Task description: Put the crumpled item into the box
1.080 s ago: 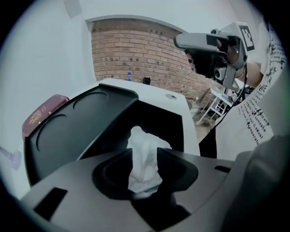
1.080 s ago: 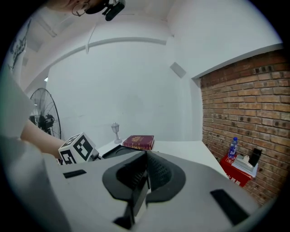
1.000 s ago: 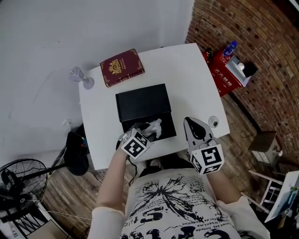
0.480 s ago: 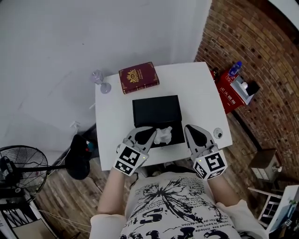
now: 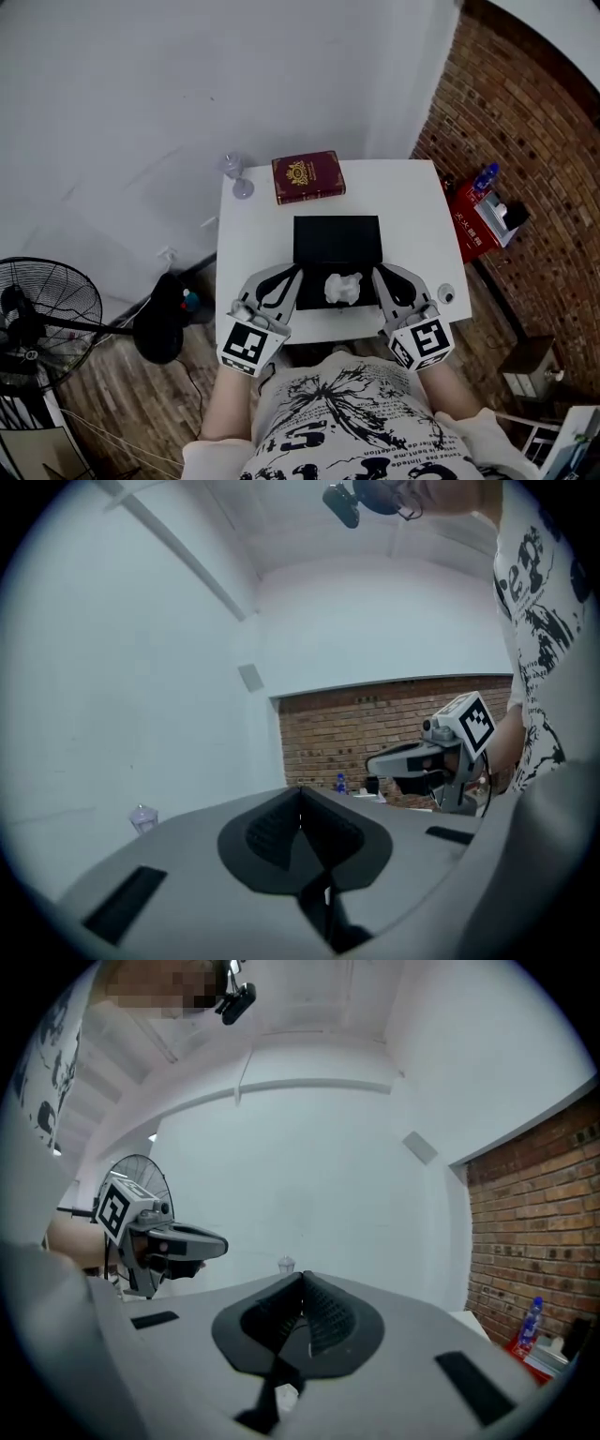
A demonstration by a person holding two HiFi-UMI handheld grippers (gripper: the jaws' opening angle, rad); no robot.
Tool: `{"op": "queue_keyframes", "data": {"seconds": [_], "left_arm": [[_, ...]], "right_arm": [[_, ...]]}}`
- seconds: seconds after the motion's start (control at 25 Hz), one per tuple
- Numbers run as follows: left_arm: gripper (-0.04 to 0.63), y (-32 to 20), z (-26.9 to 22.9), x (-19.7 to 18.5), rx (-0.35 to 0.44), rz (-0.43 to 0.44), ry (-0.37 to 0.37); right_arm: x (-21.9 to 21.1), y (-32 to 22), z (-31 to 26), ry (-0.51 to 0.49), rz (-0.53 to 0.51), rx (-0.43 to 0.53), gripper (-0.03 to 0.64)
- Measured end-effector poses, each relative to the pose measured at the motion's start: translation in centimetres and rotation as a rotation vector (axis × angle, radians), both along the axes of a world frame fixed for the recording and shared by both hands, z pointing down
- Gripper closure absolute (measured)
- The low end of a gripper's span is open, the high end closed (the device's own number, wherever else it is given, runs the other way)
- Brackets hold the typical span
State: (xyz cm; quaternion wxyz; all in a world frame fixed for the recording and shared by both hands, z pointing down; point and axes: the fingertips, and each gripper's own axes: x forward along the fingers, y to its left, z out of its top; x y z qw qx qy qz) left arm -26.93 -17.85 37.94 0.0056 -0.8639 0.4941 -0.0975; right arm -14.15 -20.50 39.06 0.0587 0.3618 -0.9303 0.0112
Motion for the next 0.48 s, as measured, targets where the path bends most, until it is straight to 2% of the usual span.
{"op": "queue_keyframes", "data": {"seconds": [0.24,0.32,0.48], "left_arm": [[0.581,1.0,-2.2,-3.9,0.079,-0.143,0.109],[0.581,1.0,-2.3,-4.5,0.091,-0.157,0.107],[0.581,1.6,-1.2,-4.8,0.04,-0.163,0.082]], "right_arm": [[-1.2,0.4,-0.2,0.044,0.006,0.02,0.603],[-1.3,0.1,0.3,0.066,0.027,-0.005,0.603],[-1.7,0.1,0.0,0.075,0.031,0.014,0.603]]}}
